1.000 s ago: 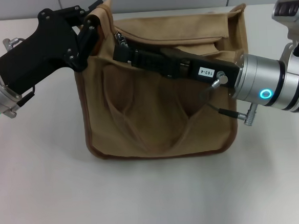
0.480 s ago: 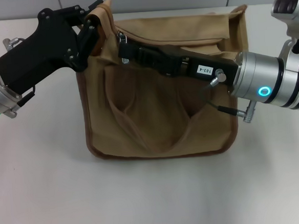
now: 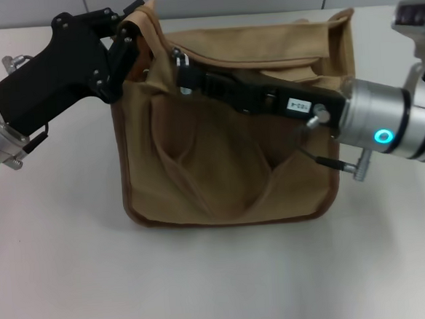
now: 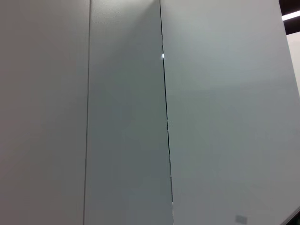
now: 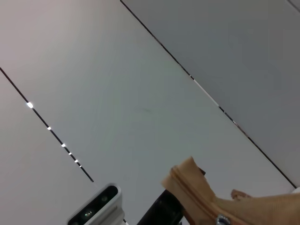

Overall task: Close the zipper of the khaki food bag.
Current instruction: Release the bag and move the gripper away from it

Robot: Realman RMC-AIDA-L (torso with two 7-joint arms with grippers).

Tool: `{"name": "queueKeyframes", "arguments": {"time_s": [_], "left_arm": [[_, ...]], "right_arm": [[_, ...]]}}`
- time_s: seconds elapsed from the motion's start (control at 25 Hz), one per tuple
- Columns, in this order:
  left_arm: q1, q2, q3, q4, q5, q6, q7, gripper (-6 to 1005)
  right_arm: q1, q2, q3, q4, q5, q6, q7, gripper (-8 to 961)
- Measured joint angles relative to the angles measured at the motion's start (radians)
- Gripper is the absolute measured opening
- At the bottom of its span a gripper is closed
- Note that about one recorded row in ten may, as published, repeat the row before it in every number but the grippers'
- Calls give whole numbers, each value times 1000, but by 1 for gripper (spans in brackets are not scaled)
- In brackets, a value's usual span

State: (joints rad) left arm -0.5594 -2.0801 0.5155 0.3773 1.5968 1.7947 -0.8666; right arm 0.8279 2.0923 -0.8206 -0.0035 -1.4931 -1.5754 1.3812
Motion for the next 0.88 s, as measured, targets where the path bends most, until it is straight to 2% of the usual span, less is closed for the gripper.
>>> {"name": "queueKeyframes", "arguments": {"time_s": [0.4,0.88], "left_arm": [[29,6,-2,5,-34,-6,0,23],[45,9,-2,9,-49,-28,0,24]], "right_arm": [[-108,-4,0,-91,-1,-64,45,2],[-329,-15,10,-286,-1,-85,153,1]]}}
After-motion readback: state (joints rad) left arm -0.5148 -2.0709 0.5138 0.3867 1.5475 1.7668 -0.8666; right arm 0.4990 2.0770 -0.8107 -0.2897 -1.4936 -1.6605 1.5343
